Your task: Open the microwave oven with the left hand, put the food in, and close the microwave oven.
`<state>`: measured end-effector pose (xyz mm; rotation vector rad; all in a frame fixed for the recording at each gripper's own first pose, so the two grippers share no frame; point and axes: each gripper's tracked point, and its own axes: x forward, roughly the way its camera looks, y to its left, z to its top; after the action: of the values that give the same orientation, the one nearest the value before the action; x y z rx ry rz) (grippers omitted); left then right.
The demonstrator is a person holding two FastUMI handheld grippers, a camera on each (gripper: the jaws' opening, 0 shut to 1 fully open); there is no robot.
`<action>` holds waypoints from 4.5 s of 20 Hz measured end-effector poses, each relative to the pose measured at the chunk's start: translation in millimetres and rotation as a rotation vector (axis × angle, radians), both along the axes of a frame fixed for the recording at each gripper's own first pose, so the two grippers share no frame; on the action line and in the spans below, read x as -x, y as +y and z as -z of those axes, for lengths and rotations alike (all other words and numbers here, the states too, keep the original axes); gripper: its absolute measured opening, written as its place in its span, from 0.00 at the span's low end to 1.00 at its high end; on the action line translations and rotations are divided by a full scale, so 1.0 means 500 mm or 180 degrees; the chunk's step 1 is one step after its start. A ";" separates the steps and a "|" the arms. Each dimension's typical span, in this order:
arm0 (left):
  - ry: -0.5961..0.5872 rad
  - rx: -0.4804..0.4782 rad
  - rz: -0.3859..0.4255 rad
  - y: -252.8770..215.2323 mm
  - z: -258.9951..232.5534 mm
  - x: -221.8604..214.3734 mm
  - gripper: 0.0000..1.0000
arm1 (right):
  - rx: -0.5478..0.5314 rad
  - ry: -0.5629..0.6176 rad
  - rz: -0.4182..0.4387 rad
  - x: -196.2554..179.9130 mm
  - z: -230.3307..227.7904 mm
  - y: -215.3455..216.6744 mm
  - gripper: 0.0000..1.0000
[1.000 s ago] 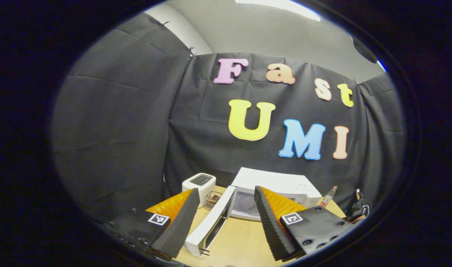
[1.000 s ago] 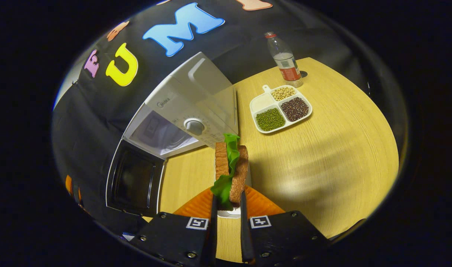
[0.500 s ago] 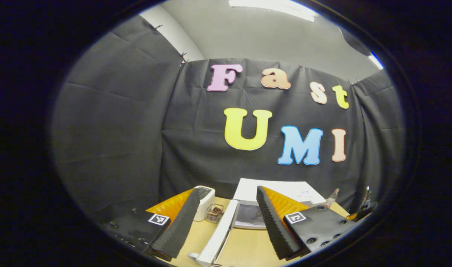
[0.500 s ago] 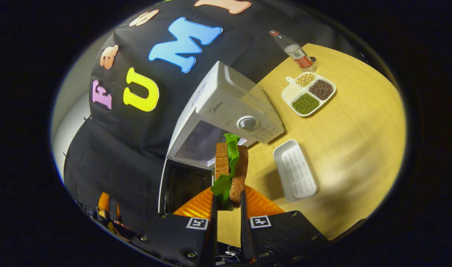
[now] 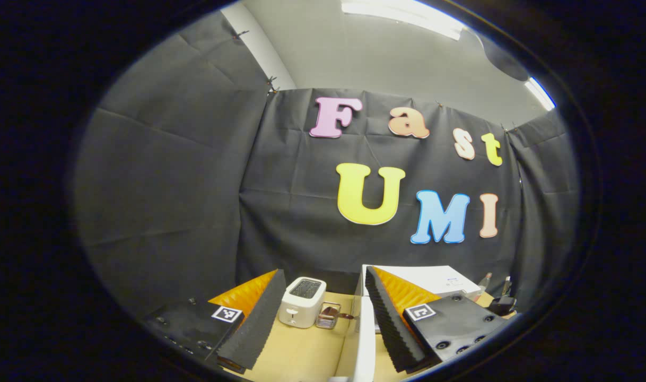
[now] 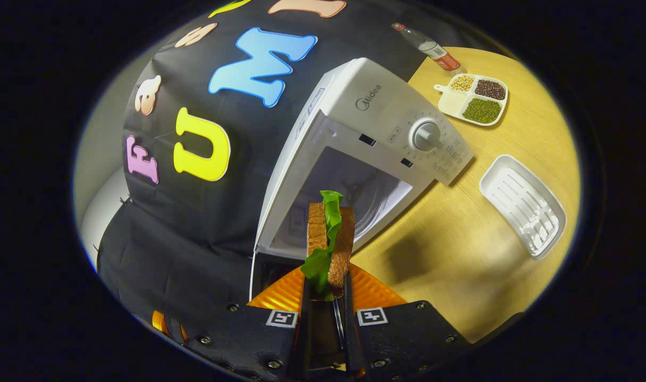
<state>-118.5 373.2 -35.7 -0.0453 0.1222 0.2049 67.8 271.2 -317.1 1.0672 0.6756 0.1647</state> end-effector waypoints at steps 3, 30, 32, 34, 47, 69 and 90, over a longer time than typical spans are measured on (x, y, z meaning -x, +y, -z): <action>0.0058 0.0072 -0.0066 0.050 0.016 0.010 0.95 | -0.0154 -0.0042 0.0403 -0.083 0.028 0.036 0.26; 0.0202 0.0119 0.0182 0.074 0.089 -0.068 0.96 | 0.1190 0.0185 0.0729 -0.191 0.142 0.055 0.80; 0.0192 0.0126 0.0254 0.049 0.094 -0.078 0.96 | 0.1517 0.0006 0.0555 -0.158 0.105 0.044 0.80; 0.0168 0.0063 0.0340 0.022 0.103 -0.089 0.96 | 0.1775 -0.0198 0.0419 -0.127 0.057 0.028 0.80; 0.0270 -0.0046 0.0900 -0.226 0.159 -0.129 0.96 | 0.3199 -0.1473 0.0403 0.096 -0.351 -0.163 0.80; 0.0966 -0.0369 0.0597 -0.044 0.254 0.050 0.58 | 0.3505 -0.1759 0.0591 0.180 -0.463 -0.242 0.85; 0.1757 0.0197 0.1392 -0.213 0.434 0.164 0.07 | 0.3665 -0.1908 0.0935 0.163 -0.529 -0.338 0.85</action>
<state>-200.3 266.6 -252.7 -0.0216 0.6814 -0.2299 -13.5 102.4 -52.5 -0.0317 -0.0047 -0.1581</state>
